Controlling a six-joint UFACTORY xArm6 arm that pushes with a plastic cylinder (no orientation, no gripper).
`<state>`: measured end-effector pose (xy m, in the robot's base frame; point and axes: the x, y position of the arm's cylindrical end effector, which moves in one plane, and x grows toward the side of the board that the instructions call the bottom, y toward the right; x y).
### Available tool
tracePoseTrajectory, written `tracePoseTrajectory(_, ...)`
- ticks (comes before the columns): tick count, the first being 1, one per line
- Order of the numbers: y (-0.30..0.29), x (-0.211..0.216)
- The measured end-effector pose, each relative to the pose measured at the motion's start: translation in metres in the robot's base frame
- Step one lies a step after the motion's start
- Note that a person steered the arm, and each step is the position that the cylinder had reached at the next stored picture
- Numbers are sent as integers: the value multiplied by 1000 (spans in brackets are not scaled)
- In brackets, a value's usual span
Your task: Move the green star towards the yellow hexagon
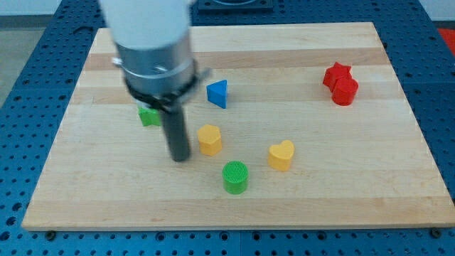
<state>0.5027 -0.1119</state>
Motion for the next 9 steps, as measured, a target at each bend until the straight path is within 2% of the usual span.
tracePoseTrajectory(1,-44,-40)
tracePoseTrajectory(2,-46,-57)
tracePoseTrajectory(3,-87,-52)
tracePoseTrajectory(4,-162,-56)
tracePoseTrajectory(5,-158,-100)
tracePoseTrajectory(7,-57,-123)
tracePoseTrajectory(9,-42,-74)
